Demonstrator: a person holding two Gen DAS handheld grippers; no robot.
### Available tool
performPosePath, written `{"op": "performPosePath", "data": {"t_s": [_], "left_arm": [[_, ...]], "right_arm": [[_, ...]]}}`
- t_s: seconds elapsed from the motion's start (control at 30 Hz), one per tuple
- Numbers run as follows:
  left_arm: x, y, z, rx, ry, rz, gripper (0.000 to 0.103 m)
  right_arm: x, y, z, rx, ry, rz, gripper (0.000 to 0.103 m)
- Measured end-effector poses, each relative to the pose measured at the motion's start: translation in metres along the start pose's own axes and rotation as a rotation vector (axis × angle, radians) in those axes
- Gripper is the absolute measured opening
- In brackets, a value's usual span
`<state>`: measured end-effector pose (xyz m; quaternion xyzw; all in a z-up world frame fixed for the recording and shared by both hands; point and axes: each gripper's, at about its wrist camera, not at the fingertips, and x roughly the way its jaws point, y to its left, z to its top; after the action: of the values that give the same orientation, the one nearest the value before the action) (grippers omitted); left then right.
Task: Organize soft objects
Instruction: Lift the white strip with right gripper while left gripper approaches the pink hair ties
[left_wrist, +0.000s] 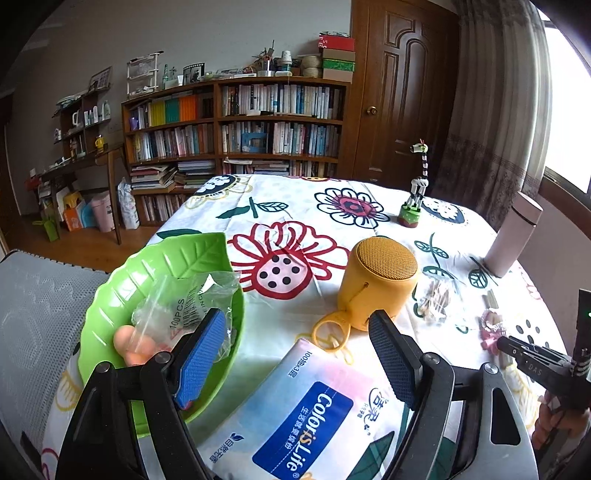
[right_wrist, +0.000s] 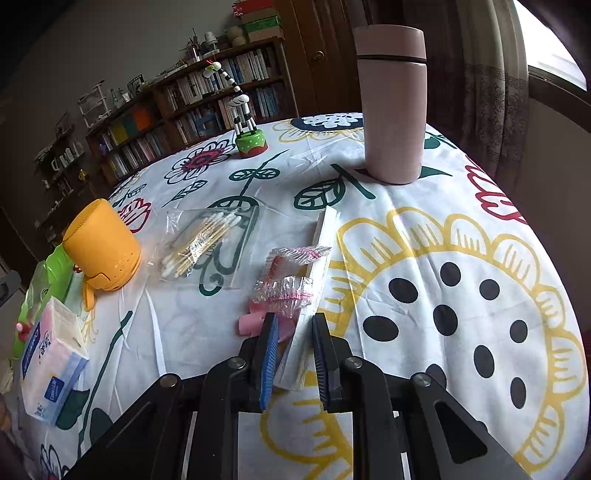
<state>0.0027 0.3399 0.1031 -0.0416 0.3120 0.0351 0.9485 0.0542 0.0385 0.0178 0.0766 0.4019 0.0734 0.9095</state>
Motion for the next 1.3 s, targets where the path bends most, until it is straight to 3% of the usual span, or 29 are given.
{"op": "performPosePath", "data": {"t_s": [0.3,0.57,1.0,1.3], "left_arm": [[0.005,-0.047,-0.005,0.075,0.03,-0.075,0.08],[0.006,-0.08,-0.013,0.129,0.051,-0.121,0.08],[0.014,-0.1,-0.02,0.166,0.081,-0.142,0.08],[0.027,-0.12,-0.02,0.194,0.101,-0.161,0.08]], "right_arm": [[-0.02,-0.013,-0.019,-0.026,0.012,0.023,0.02],[-0.018,-0.024,-0.012,0.016,0.001,0.02,0.022],[-0.007,-0.035,-0.002,0.044,-0.005,-0.04,0.024],[-0.015,-0.033,-0.011,-0.027,-0.001,-0.006,0.024]]}}
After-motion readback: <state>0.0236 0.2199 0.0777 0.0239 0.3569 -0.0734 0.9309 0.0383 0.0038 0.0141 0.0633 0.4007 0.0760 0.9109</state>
